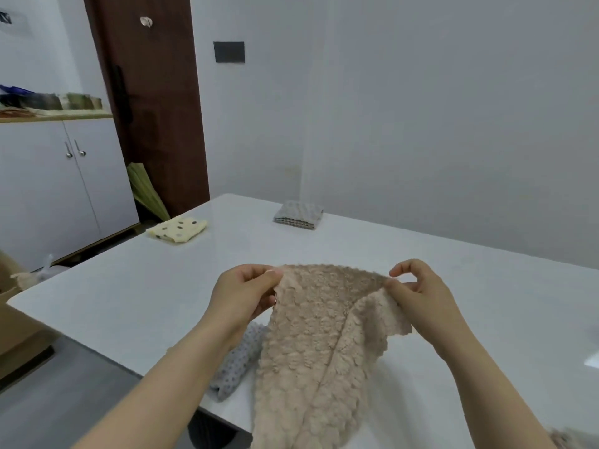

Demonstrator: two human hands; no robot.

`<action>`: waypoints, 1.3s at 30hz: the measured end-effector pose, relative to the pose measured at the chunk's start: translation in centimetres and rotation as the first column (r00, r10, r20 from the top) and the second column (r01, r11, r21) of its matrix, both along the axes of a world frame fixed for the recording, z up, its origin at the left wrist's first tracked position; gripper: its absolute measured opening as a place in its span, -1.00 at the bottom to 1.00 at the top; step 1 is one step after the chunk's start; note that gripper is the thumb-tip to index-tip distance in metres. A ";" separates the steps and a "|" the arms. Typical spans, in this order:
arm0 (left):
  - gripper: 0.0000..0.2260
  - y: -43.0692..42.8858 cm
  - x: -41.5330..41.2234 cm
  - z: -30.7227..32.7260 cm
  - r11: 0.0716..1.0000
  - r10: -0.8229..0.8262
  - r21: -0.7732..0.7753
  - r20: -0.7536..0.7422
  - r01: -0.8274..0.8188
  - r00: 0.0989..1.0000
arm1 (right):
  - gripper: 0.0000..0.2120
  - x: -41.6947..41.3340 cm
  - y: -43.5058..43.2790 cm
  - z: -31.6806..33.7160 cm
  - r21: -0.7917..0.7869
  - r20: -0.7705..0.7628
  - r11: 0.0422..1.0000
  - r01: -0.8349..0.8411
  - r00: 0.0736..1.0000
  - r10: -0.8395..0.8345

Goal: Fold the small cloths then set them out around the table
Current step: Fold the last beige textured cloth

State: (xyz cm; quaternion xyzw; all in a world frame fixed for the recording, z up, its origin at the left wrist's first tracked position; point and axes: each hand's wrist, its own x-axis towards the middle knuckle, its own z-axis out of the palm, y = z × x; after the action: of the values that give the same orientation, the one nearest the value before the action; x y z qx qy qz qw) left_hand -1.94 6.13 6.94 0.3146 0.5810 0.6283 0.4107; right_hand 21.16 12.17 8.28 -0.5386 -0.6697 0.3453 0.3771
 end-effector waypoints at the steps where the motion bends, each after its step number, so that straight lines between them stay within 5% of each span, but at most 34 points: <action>1: -0.89 -0.3 0.3 -0.2 1.000 0.003 0.018 -0.009 -0.003 1.000 | -0.94 0.2 -0.4 -0.3 -0.013 0.009 1.000 -0.015 1.000 0.015; 14: -0.96 -4.9 3.7 -3.3 0.993 0.091 0.081 -0.010 -0.090 0.996 | -0.69 -0.3 -4.8 -1.3 -0.075 -0.123 0.983 -0.165 0.980 0.155; 18: -0.96 -5.3 3.6 -3.0 0.993 0.078 0.091 -0.003 -0.077 0.997 | -0.48 -0.6 -5.5 -1.6 -0.114 -0.180 0.948 -0.296 0.945 0.273; 22: -0.97 -5.6 3.7 -2.7 0.989 0.095 0.109 0.034 -0.098 0.995 | -0.63 -1.1 -5.9 -1.4 -0.022 -0.264 0.985 -0.174 0.951 0.162; 29: -0.97 -6.1 4.2 -2.1 0.987 0.082 0.140 0.003 -0.082 0.997 | -0.82 -1.7 -6.2 -1.3 0.202 -0.107 0.979 -0.026 0.993 0.048; 34: -0.98 -6.6 4.5 -1.2 0.986 0.070 0.155 0.001 -0.070 0.998 | -0.90 -1.8 -6.6 -0.9 0.411 0.056 0.906 -0.098 0.995 0.082; 39: -0.96 -6.9 4.6 -0.3 0.984 0.062 0.169 0.014 -0.063 0.998 | -0.93 -2.7 -6.8 -0.7 0.345 -0.066 0.919 -0.193 0.971 0.228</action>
State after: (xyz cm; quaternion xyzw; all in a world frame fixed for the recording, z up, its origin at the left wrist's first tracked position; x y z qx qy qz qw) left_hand 2.64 -0.79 6.59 0.3272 0.5335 0.6892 0.3651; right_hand 18.42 5.33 7.57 -0.3722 -0.7521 0.2922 0.4587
